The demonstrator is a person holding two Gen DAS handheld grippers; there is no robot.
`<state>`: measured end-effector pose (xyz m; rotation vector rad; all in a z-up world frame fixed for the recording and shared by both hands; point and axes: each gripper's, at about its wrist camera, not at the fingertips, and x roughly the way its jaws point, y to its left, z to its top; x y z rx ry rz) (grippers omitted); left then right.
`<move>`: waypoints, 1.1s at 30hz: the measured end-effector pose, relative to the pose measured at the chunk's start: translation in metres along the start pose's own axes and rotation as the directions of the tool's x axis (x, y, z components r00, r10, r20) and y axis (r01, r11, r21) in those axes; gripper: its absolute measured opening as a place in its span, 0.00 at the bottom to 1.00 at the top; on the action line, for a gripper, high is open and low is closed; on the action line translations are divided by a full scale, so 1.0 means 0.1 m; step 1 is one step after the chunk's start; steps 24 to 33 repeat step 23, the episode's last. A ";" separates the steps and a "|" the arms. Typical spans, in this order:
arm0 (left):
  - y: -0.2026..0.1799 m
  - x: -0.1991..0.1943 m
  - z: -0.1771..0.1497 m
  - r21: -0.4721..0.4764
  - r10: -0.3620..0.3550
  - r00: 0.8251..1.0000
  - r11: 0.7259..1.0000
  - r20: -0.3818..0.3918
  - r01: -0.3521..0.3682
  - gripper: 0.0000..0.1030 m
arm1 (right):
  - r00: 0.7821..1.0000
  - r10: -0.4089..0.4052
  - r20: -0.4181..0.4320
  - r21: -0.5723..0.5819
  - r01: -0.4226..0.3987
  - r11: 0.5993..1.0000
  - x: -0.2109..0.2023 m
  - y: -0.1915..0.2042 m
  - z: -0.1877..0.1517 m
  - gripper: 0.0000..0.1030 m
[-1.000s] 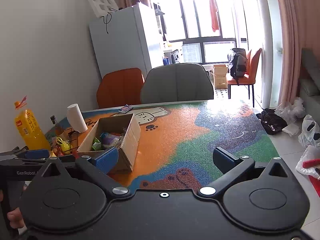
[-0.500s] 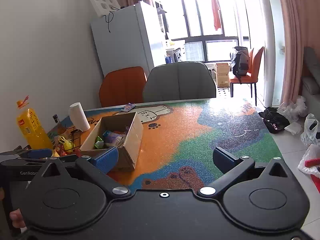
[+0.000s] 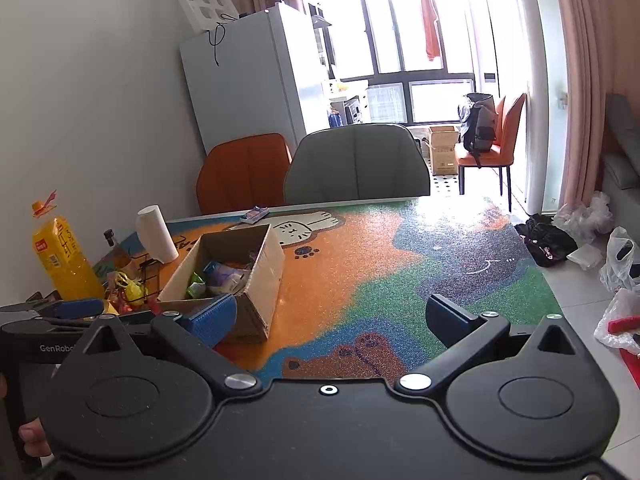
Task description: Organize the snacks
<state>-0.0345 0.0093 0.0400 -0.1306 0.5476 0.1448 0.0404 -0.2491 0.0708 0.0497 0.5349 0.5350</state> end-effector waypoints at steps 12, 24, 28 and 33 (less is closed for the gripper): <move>-0.02 0.00 -0.01 0.004 -0.006 1.000 1.000 -0.002 0.006 1.00 | 1.000 -0.001 -0.002 0.000 0.001 1.000 0.00 0.00 -0.01 1.00; -0.02 0.01 0.00 0.003 -0.022 1.000 1.000 -0.011 0.022 1.00 | 1.000 0.000 -0.003 -0.001 0.000 1.000 0.00 0.00 0.00 1.00; -0.02 0.01 0.00 0.003 -0.022 1.000 1.000 -0.011 0.022 1.00 | 1.000 0.000 -0.003 -0.001 0.000 1.000 0.00 0.00 0.00 1.00; -0.02 0.01 0.00 0.003 -0.022 1.000 1.000 -0.011 0.022 1.00 | 1.000 0.000 -0.003 -0.001 0.000 1.000 0.00 0.00 0.00 1.00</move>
